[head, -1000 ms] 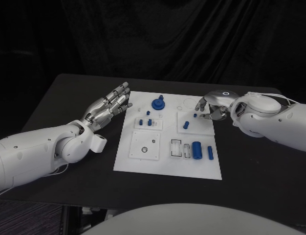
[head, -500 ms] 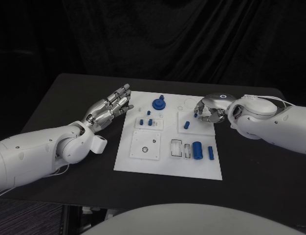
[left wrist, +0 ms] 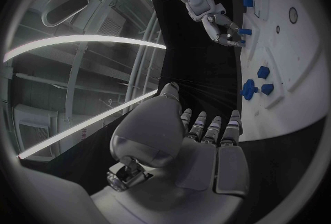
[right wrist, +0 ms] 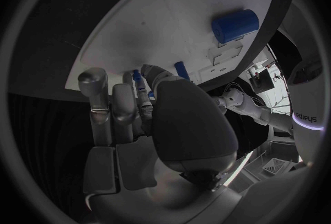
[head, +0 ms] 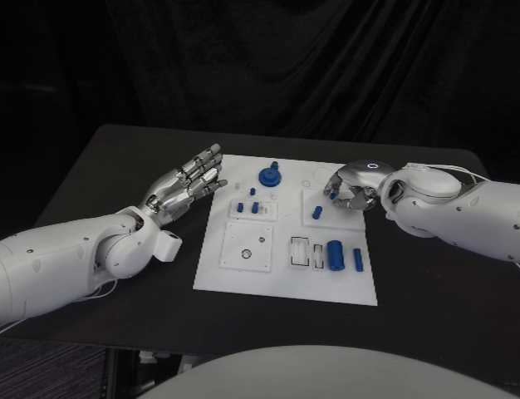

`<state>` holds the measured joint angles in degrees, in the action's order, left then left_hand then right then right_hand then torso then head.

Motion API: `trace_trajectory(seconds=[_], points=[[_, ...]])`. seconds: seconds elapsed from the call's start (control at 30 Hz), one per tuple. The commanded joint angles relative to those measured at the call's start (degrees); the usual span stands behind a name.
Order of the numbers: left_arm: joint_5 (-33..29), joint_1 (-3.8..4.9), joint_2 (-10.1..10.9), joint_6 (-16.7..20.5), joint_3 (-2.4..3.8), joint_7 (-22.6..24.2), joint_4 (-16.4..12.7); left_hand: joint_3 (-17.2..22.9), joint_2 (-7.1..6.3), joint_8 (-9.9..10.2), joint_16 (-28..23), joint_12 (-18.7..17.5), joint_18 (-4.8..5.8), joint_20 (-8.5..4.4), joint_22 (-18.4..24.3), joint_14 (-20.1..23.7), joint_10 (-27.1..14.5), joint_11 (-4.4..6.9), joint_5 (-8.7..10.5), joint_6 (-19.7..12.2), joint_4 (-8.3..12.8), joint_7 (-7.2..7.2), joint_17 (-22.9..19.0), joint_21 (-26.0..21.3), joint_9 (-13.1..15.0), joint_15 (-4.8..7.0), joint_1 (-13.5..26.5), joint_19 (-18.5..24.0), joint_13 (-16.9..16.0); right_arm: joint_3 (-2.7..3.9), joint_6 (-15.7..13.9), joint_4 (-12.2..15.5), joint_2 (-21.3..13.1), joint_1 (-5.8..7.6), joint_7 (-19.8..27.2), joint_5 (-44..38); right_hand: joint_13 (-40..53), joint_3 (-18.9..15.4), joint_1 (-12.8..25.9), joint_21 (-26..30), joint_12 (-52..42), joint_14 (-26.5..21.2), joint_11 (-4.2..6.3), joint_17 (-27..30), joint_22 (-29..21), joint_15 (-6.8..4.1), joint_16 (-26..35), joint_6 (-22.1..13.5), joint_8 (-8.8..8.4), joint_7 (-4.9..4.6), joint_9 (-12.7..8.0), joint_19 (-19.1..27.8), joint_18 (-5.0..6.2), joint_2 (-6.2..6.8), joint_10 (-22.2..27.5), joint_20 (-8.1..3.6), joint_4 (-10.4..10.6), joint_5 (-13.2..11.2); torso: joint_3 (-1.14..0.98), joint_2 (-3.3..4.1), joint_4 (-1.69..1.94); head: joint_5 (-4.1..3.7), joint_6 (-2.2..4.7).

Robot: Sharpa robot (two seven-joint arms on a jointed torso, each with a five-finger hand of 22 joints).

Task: Assemble the parts on the task board

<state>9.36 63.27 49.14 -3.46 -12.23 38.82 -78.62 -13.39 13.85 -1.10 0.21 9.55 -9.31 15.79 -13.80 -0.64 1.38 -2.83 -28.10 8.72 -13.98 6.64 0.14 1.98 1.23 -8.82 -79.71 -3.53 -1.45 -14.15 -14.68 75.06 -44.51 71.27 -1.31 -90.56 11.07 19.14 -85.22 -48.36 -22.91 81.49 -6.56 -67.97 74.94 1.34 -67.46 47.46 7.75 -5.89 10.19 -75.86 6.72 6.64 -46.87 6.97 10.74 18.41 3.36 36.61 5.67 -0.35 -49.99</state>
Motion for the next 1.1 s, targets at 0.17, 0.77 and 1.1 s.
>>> trace_trajectory(seconds=[0.17,0.77,1.1], points=[[-0.45,-0.19,-0.31,-1.35,0.06,5.53,0.14,0.14,0.07,-0.22,0.20,0.29,-1.05,0.35,-0.40,-0.14,0.13,-0.66,-0.59,0.09,0.57,-0.61,0.16,0.31,0.10,-0.71,-0.74,-0.35,-0.06,-0.03,0.09,-0.62,0.47,-0.47,0.12,-0.36,-0.16,0.88,-0.44,0.21,-0.34,-0.53,0.15,0.17,3.68,-0.13,0.18,3.09,1.39,-0.49,0.84,0.38,0.67,-0.52,-0.70,0.00,-0.85,-0.03,-0.06,-0.02,0.03,-0.05,-0.01],[-0.45,-0.59,-0.55,-2.22,0.06,4.72,0.55,0.55,0.35,-0.29,0.39,0.39,-0.99,0.68,-1.03,-0.50,0.16,-1.11,-1.73,0.43,1.38,-1.24,0.27,0.60,0.16,-1.30,-1.48,-0.98,-0.08,-0.02,-0.44,-1.60,1.23,-0.68,0.14,-0.36,-0.68,1.23,-2.81,-0.50,-1.29,-0.57,0.90,0.43,5.01,-0.63,-0.21,9.26,7.40,-1.69,6.73,0.24,0.63,-2.34,-3.10,-0.52,-5.36,-0.47,-0.04,0.05,-0.02,0.06,-0.01],[-0.45,-0.72,-0.70,-2.54,0.06,4.31,0.79,0.85,0.60,-0.28,0.48,0.47,-0.93,0.76,-1.29,-0.67,0.20,-1.31,-2.61,0.44,1.87,-1.48,0.32,0.74,0.16,-1.51,-1.83,-1.32,-0.09,-0.02,-1.04,-1.87,1.50,-0.69,0.42,-0.36,-0.85,1.56,-3.64,-0.68,-1.66,-0.57,1.22,0.73,5.29,-0.90,-0.11,8.55,8.31,-1.88,8.25,0.18,0.64,-2.92,-4.31,-0.74,-6.49,-1.73,-0.03,0.04,0.01,0.09,-0.01]])
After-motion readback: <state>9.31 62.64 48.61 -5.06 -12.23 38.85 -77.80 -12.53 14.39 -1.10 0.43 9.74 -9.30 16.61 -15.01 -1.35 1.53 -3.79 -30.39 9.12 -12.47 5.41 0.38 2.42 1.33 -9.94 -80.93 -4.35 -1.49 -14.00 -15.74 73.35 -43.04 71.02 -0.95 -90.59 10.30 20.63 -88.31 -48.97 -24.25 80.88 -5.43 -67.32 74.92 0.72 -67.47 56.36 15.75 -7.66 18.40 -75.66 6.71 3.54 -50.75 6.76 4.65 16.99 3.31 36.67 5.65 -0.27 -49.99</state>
